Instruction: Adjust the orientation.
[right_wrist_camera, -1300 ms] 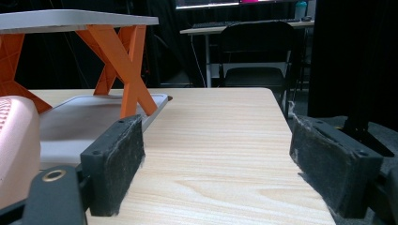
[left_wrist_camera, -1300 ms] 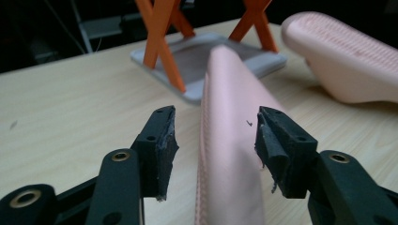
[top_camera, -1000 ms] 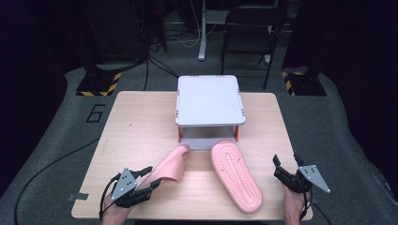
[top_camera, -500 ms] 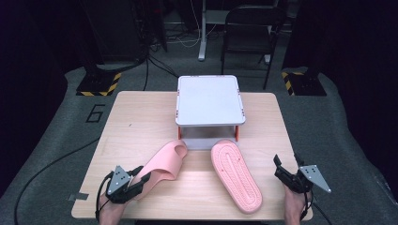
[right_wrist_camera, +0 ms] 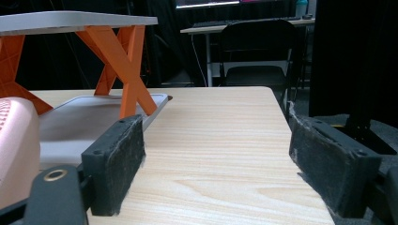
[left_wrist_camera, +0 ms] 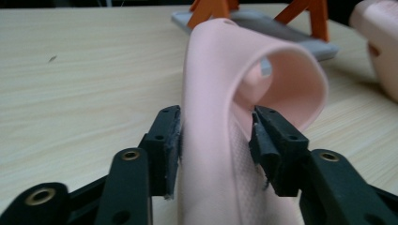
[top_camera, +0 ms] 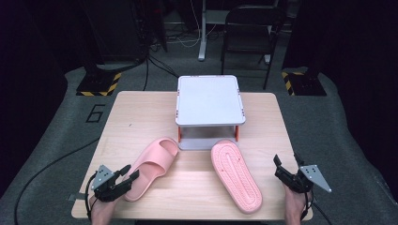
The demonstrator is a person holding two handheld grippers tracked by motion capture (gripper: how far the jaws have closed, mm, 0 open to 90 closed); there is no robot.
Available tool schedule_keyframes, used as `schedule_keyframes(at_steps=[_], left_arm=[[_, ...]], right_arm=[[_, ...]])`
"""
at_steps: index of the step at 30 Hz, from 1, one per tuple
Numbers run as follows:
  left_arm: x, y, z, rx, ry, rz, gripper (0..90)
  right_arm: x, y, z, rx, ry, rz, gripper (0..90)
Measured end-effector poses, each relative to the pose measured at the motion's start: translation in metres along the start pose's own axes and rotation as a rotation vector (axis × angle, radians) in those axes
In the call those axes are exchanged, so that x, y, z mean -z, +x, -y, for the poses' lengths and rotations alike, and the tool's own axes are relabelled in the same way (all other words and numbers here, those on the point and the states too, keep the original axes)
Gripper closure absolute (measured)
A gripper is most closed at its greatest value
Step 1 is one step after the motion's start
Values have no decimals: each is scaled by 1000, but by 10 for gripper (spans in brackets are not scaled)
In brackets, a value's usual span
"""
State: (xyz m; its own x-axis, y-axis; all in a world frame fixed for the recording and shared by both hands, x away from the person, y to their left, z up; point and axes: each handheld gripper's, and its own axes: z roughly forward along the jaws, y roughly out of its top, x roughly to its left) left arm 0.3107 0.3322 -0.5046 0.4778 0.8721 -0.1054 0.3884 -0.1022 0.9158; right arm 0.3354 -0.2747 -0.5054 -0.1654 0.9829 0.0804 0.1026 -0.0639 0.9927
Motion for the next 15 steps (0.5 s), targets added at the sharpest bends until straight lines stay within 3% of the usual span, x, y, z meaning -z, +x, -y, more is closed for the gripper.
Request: schedule_keyframes(at_steps=[5,9,12,15], left_arm=[[-1,10,7,22,2,-18,515],[4,15,9,36,-50,-59,468],[10,22,12,74,-108,-100,423],[16,29,15,108,-128,-134,393]], right_arm=[[-1,1,0,7,4,-9,182],[0,1,0,6,4,-10,182],[0,1,0,-2,5,-10,181],[0,2,0,-6,5,-12,181]])
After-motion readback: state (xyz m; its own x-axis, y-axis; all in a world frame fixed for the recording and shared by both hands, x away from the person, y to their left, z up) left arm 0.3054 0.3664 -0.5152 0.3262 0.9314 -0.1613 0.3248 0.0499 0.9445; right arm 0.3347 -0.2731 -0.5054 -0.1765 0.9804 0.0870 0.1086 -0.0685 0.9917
